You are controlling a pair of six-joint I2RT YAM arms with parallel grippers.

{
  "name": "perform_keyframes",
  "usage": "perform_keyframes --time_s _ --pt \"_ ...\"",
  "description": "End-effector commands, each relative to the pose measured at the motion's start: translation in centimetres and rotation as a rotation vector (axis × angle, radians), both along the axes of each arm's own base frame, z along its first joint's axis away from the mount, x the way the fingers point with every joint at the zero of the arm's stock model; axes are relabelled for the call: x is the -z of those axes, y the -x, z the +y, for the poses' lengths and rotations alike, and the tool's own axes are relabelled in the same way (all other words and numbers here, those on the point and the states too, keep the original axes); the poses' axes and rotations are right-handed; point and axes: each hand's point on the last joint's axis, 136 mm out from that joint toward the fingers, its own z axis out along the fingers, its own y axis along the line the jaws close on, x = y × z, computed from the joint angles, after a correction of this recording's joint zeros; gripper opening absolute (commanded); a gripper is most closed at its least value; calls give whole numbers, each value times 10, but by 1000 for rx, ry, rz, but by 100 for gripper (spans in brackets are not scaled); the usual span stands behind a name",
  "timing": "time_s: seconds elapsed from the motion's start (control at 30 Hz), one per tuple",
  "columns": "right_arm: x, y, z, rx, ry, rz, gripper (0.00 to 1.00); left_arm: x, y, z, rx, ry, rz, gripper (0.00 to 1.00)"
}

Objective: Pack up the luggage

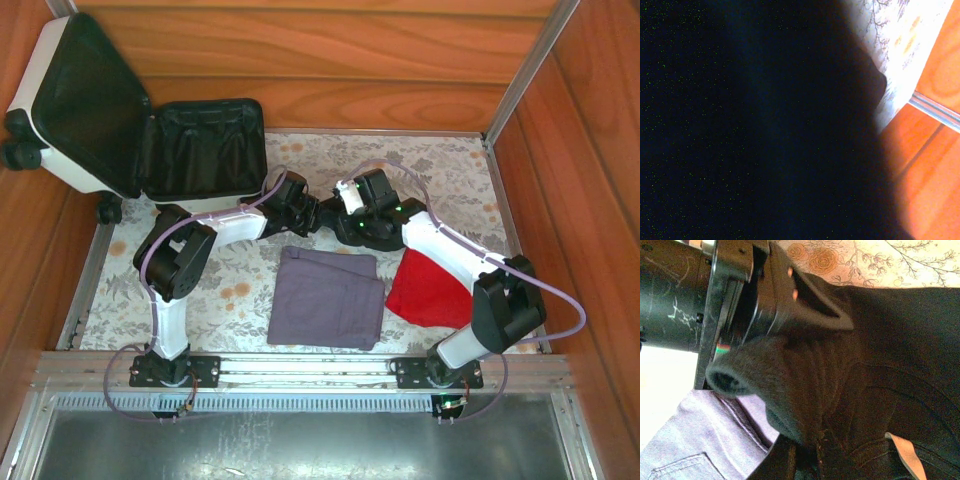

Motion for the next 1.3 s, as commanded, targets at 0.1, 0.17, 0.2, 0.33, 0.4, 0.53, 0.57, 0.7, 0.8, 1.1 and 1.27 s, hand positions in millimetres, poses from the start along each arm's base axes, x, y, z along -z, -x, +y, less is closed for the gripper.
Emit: perform_keyframes --time_s 0.1,0.17,0.2,0.33,0.4,0.53,0.57,0.7,0.8,1.1,1.27 --pt "-25 -3 2 24 -32 -54 8 -3 -1 -7 35 -8 -30 0" --pt "-32 0 -1 27 -35 -48 33 -14 -6 -9 51 -12 -75 0" --pt "-38 3 -1 21 -45 -49 44 -20 -9 -10 55 -15 -97 0" --pt "-67 3 -22 118 -73 -124 58 -50 -17 -7 93 -78 -182 0" --pt "-84 1 -40 206 -80 -182 61 -65 -19 0 122 -156 -211 0" --pt "-108 -3 -83 399 -54 -298 63 -104 -26 13 161 -292 -323 0" --pt "-112 -3 -95 447 -44 -319 64 -113 -28 17 172 -331 -350 0" --pt "-121 0 -124 557 -57 -367 66 -141 -37 25 284 -480 -456 0" --pt "-121 3 -132 582 -85 -368 65 -157 -46 24 446 -610 -527 0" --pt "-107 13 -134 596 -111 -299 63 -154 -103 56 710 -745 -616 0" --pt "-100 18 -137 600 -104 -291 62 -154 -134 102 702 -782 -641 0"
